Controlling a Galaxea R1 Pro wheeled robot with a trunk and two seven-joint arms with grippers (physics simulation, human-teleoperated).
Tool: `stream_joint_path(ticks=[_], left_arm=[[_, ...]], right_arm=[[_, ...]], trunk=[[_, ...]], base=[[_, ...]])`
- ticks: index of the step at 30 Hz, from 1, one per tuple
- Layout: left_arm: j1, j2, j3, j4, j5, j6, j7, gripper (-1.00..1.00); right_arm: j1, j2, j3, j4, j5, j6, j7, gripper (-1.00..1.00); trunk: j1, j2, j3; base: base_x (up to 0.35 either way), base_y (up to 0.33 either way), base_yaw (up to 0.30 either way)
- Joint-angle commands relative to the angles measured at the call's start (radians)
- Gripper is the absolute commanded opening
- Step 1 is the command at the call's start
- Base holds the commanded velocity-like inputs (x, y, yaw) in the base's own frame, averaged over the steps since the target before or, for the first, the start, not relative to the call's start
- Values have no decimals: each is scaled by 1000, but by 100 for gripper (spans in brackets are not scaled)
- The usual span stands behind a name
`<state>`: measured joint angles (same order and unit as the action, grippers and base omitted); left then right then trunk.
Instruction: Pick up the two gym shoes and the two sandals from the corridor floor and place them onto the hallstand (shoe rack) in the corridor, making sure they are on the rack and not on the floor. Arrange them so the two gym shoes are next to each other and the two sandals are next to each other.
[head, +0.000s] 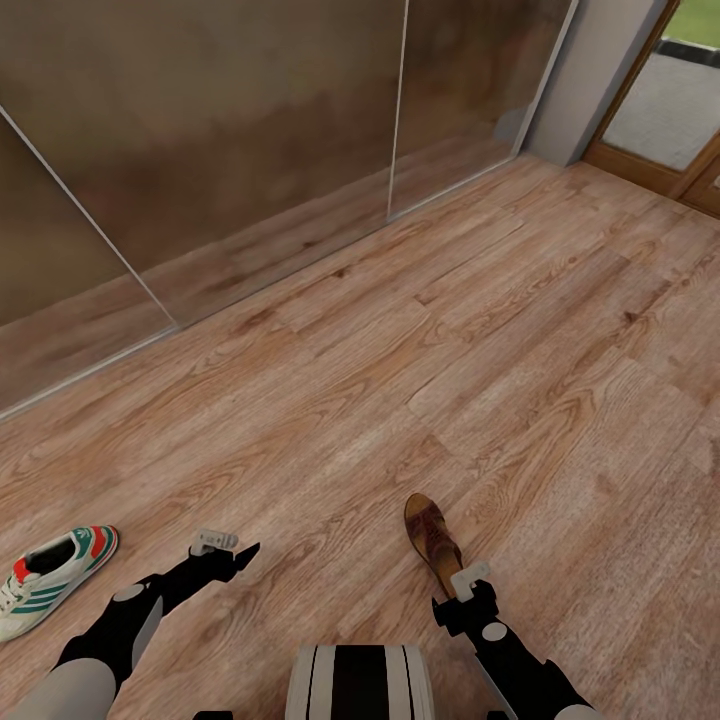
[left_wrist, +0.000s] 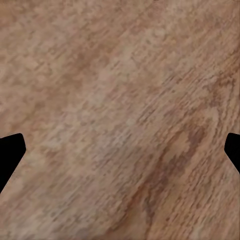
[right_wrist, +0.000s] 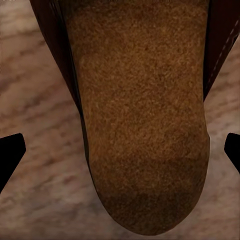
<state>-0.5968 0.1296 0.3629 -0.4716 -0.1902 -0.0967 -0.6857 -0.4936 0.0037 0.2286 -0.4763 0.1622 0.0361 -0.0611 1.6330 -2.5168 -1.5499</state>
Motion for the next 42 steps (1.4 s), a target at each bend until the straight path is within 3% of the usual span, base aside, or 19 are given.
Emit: stream_joint_path(ticks=[1, 12, 19, 29, 30, 42], left_arm=[[0, -1, 7, -1, -11, -8, -5, 100], [0, -1, 7, -9, -11, -8, -6, 100], [0, -1, 7, -10, -10, -8, -6, 100], [0, 1, 7, -10, -9, -8, -6, 100], [0, 1, 7, -10, -9, -8, -7, 100], [1, 1, 7, -12, -9, -10, -9, 100]], right_arm=[[0, 0, 4, -1, 10, 4, -6, 100], [0, -1, 3, 0, 10, 4, -6, 100], [0, -1, 1, -1, 10, 4, -6, 100], [0, -1, -26, -1, 10, 4, -6, 100], [0, -1, -28, -1, 10, 4, -6, -100], [0, -1, -31, -1, 10, 4, -6, -100]], trunk=[[0, 0, 0], [0, 0, 0], [2, -1, -16], [2, -1, -16], [2, -1, -16], [2, -1, -16]], base=[[0, 0, 0], [0, 0, 0], [0, 0, 0], [0, 0, 0], [0, 0, 0], [0, 0, 0]])
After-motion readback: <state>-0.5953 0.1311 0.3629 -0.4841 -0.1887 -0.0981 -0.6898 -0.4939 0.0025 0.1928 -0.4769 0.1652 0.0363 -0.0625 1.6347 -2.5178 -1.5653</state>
